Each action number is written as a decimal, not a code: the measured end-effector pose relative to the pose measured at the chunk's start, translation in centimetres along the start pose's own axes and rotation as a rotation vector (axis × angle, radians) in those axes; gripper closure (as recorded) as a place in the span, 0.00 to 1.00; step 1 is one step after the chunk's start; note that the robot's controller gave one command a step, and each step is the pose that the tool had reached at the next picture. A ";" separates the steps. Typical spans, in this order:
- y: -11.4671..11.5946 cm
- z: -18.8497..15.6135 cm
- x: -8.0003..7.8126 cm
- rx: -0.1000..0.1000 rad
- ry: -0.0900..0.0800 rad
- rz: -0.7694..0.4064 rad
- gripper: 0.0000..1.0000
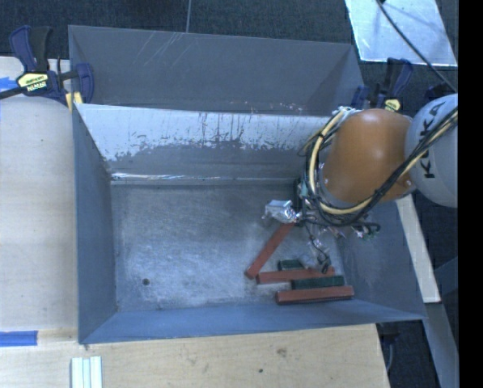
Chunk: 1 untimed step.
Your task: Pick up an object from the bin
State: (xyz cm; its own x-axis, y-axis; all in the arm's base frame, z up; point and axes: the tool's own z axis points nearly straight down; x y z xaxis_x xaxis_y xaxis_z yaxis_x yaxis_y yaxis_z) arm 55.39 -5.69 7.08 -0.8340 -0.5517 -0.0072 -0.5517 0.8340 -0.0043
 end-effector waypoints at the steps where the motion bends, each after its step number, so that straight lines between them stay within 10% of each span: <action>1: -0.1 -0.2 -0.1 0.001 0.001 0.002 1.00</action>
Offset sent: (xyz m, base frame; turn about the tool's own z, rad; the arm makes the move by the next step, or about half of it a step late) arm 0.0000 0.0000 0.0000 0.0000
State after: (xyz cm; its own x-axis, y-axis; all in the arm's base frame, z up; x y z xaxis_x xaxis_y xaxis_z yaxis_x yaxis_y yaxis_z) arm 55.52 -5.72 7.31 -0.8354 -0.5497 -0.0065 -0.5496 0.8354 -0.0051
